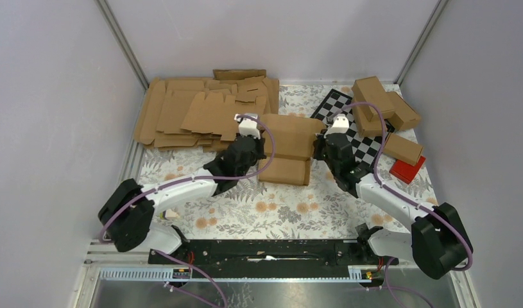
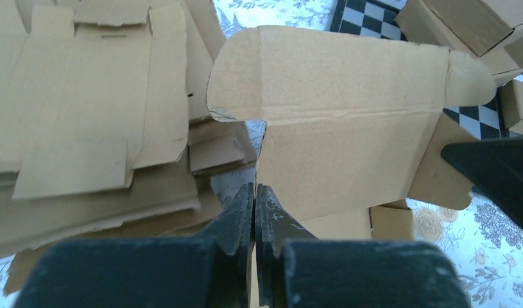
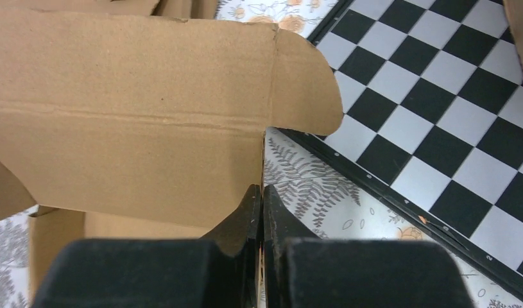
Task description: Fold the paper box
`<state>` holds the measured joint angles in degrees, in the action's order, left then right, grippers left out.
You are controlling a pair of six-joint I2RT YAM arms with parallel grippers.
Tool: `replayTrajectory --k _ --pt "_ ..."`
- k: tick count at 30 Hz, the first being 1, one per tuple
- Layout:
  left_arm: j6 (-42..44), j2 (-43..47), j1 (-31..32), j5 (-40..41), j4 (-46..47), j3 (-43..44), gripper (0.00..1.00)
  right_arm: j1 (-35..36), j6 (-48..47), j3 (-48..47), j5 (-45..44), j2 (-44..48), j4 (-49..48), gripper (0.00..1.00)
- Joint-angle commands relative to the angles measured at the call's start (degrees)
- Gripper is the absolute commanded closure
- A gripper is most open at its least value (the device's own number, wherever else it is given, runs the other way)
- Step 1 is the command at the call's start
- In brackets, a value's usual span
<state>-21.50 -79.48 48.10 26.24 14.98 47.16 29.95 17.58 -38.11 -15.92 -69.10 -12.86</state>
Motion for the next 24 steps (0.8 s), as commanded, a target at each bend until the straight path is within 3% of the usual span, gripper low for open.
replayTrajectory --k 1,4,6,11,16,24 --pt "6.5 -2.4 1.6 3.3 18.0 -2.2 1.00 1.4 -0.7 3.4 -11.0 0.6 -11.1 1.00" --pt "10.4 -1.6 3.1 4.2 32.6 -9.5 1.00 4.0 -1.4 3.8 -20.0 -0.8 -12.4 1.00" --pt "10.6 -1.8 3.3 5.1 37.0 -11.9 1.00 5.6 -2.2 5.0 -23.5 -1.6 -14.9 1.00" --pt "10.0 -6.0 3.3 7.2 37.3 -11.7 1.00 6.8 -3.1 9.6 -21.1 -1.0 -19.7 0.96" --pt "9.2 -7.2 3.3 3.5 36.2 -11.5 1.00 6.8 -2.5 10.7 -14.4 1.8 -14.3 0.74" --pt "10.3 -7.1 3.3 -0.9 37.2 -12.4 1.00 6.7 -0.3 9.8 -9.4 6.4 -4.7 0.61"
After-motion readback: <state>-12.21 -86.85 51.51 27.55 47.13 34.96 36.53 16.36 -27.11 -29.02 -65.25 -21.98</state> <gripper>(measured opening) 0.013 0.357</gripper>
